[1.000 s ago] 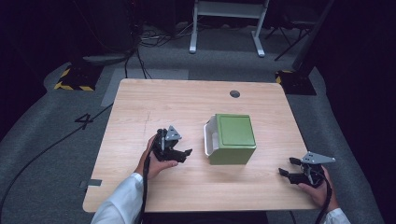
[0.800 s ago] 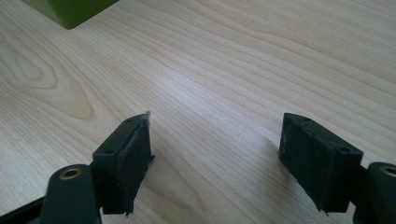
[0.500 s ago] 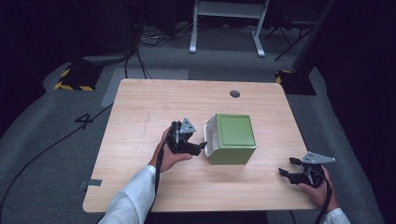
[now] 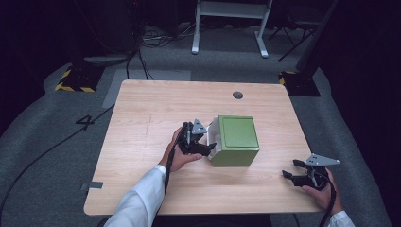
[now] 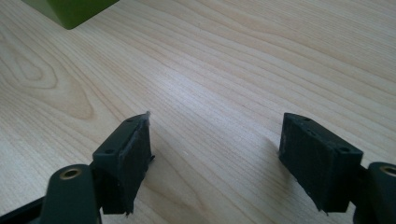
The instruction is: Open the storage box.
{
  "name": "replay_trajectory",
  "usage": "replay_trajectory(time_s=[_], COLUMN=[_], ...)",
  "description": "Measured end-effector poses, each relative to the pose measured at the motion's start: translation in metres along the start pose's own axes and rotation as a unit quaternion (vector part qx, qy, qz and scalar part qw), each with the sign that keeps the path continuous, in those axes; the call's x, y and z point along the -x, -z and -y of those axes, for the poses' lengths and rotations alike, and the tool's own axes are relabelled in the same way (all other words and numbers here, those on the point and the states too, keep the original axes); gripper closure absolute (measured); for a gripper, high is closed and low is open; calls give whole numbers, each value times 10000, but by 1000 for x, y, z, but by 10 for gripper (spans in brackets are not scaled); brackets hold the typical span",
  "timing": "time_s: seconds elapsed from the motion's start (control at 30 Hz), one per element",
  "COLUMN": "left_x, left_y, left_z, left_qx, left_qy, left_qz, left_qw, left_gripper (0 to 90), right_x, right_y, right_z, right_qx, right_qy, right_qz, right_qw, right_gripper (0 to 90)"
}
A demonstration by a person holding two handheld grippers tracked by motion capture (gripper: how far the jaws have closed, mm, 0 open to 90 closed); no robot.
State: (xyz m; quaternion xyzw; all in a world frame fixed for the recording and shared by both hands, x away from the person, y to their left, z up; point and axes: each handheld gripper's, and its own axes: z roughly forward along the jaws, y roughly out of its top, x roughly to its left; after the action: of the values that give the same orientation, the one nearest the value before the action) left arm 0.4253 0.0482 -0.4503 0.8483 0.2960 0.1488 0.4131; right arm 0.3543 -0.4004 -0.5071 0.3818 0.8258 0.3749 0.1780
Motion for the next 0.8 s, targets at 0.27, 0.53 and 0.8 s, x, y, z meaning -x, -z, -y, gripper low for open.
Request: replay_trajectory(time_s=[0.27, 0.53, 0.8], left_x=[-3, -5, -11], left_y=[-15, -15, -13], left_z=[3, 5, 7], left_qx=[-220, -174, -285], left_qy=[49, 164, 249], left_qz=[-89, 112, -27], left_qw=[9997, 9997, 9993], left_gripper=[235, 343, 415], right_x=[0, 0, 0], right_y=[0, 0, 0], right_z=[0, 0, 0], right_qx=[-1, 0, 0], right_qy=[-1, 1, 4], right_qz=[-1, 1, -2], right_qw=[10000, 10000, 10000], right_gripper=[253, 252, 253])
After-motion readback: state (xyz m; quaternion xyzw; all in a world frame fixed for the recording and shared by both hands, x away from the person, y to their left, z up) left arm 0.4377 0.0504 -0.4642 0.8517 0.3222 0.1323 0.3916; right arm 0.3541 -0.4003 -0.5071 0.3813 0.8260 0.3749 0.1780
